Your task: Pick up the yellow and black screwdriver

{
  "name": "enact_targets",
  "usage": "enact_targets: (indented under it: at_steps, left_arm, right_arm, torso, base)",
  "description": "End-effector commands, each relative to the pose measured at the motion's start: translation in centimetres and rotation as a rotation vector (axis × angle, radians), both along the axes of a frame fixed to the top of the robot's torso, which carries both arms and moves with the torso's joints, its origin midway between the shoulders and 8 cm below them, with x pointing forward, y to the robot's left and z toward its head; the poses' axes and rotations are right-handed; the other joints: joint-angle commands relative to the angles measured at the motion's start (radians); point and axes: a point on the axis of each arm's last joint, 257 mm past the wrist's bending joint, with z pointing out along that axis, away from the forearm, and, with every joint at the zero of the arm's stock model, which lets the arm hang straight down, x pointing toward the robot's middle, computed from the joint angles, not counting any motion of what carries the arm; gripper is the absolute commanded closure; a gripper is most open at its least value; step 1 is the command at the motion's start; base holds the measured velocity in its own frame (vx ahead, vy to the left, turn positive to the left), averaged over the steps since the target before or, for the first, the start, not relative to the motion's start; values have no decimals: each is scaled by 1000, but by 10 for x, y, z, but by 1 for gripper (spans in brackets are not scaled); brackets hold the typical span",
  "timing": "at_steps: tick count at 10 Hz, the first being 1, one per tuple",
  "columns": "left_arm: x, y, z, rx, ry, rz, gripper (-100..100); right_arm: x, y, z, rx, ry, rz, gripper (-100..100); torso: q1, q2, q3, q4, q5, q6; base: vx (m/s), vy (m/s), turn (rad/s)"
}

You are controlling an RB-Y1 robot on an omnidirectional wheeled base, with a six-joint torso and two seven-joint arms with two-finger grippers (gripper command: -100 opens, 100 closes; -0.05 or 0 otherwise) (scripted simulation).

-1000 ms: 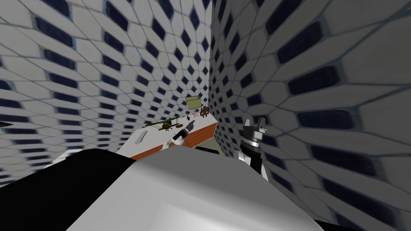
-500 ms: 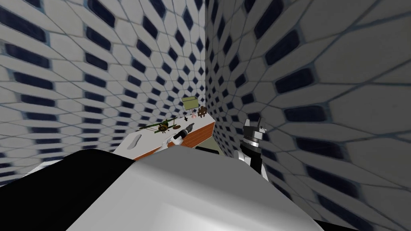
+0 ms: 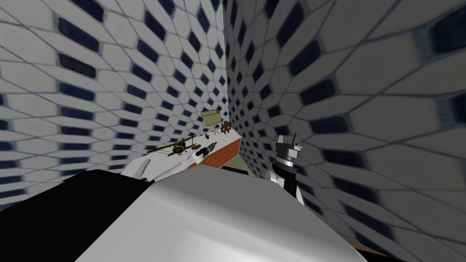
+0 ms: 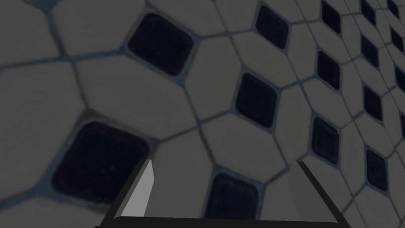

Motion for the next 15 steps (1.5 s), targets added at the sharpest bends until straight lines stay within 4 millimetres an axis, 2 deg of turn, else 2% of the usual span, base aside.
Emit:
enact_targets:
  at_steps: [1,2,5,8,9,11,12,15]
  left_arm:
    - [-6,31,-13,84,58,13,-100]
    - [-6,33,-12,90,59,12,-100]
    - [-10,102,-23,256,144,45,-100]
    - [-13,176,-14,420,205,92,-100]
    - [-13,176,-14,420,205,92,-100]
    - [-14,219,-2,511,233,126,-100]
    - [-14,219,-2,511,233,126,-100]
    - [-17,270,19,618,262,171,-100]
  right_arm:
    - [0,0,0,0,0,0,0]
    - [0,0,0,0,0,0,0]
    - [0,0,0,0,0,0,0]
    - [0,0,0,0,0,0,0]
    - [0,0,0,0,0,0,0]
    - [0,0,0,0,0,0,0]
    - [0,0,0,0,0,0,0]
    - [0,0,0,0,0,0,0]
  torso:
    - [0,0,0,0,0,0]
    - [0,0,0,0,0,0]
    - [0,-1,-1,0,0,0]
    - [1,-3,-2,-1,0,0]
    - [1,-3,-1,0,0,0]
    - [0,-1,0,0,0,0]
    - [0,-1,0,0,0,0]
    - [0,-1,0,0,0,0]
  base:
    - [32,5,-207]
    - [30,13,-53]
    - [46,14,-128]
    - [63,23,-136]
    - [39,18,-30]
    - [34,9,-95]
    - [30,16,-28]
    - [34,11,-75]
